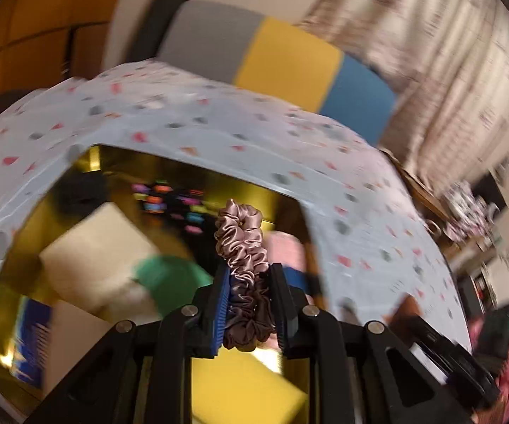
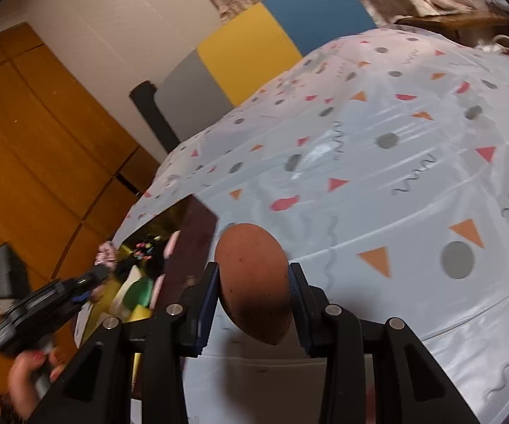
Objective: Organize soft objects
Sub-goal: 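Carry the scrunchie into the gold tray and open the left tool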
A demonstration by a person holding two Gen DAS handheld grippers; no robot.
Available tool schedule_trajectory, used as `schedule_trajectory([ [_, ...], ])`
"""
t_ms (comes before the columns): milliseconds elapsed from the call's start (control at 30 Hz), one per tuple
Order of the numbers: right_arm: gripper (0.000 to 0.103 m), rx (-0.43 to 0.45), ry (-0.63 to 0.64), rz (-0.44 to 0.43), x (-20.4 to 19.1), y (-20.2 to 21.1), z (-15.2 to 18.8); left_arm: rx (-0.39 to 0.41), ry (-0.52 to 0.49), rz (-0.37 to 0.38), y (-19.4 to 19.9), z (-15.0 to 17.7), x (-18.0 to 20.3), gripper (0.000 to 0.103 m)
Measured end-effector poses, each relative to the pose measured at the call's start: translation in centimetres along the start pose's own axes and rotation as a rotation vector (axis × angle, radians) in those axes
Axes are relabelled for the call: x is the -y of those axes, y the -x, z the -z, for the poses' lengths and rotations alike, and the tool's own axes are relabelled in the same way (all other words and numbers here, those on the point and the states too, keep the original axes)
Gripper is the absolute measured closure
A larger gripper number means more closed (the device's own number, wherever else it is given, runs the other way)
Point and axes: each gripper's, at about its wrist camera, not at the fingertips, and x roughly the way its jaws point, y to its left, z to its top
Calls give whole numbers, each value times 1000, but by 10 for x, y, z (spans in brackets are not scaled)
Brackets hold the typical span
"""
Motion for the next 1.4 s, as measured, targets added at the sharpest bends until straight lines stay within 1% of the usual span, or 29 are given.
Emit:
schedule_trajectory([
  [100, 64, -5, 29, -17, -18, 0, 2, -16, 34, -49, -12, -13, -27, 82],
  [167, 64, -9, 57, -23, -29, -1, 4, -47, 56, -94, -21, -20, -45, 82],
  [200, 64, -11, 71, -27, -35, -1, 5, -54, 66, -95, -24, -22, -51, 78],
  [233, 64, -14, 82, -30, -40, -2, 6, -59, 75, -90, -27, -23, -57, 71],
  [267, 64, -20, 96, -33, -45, -3, 8, -56, 83, -94, -28, -26, -63, 66],
  [300, 64, -24, 104, -36, -48, -4, 9, -41, 86, -106, -26, -27, -65, 56],
  [333, 64, -29, 111, -40, -51, -6, 9, -22, 88, -121, -22, -27, -67, 48],
  [367, 64, -35, 116, -44, -54, -8, 10, 4, 90, -135, -18, -27, -69, 44],
  [400, 64, -42, 122, -50, -58, -10, 12, 17, 88, -135, -14, -27, -70, 37],
  [533, 64, -68, 155, -62, -74, -20, 15, 60, 76, -126, 3, -24, -72, 36],
  [633, 64, -87, 182, -82, -87, -27, 16, 109, 53, -131, 25, -16, -69, 36],
  [733, 64, -116, 232, -89, -104, -36, 17, 113, 19, -109, 37, -9, -63, 36],
  [800, 64, -137, 257, -99, -114, -45, 18, 112, 6, -82, 43, -4, -62, 36],
  [867, 64, -160, 274, -105, -124, -54, 19, 103, 21, -41, 48, 1, -64, 36],
  [967, 64, -182, 312, -111, -139, -64, 20, 92, 30, -29, 54, 8, -64, 36],
  [1067, 64, -195, 377, -96, -157, -77, 21, 98, 13, -41, 61, 15, -62, 36],
  [1133, 64, -206, 394, -83, -164, -85, 18, 95, -2, -44, 64, 19, -59, 36],
  [1233, 64, -231, 414, -45, -171, -101, 15, 94, -36, -101, 69, 24, -53, 36],
  [1300, 63, -250, 429, -13, -174, -112, 16, 99, -51, -126, 72, 26, -51, 36],
  [1400, 63, -286, 423, 14, -176, -129, 16, 110, -68, -188, 78, 30, -47, 36],
])
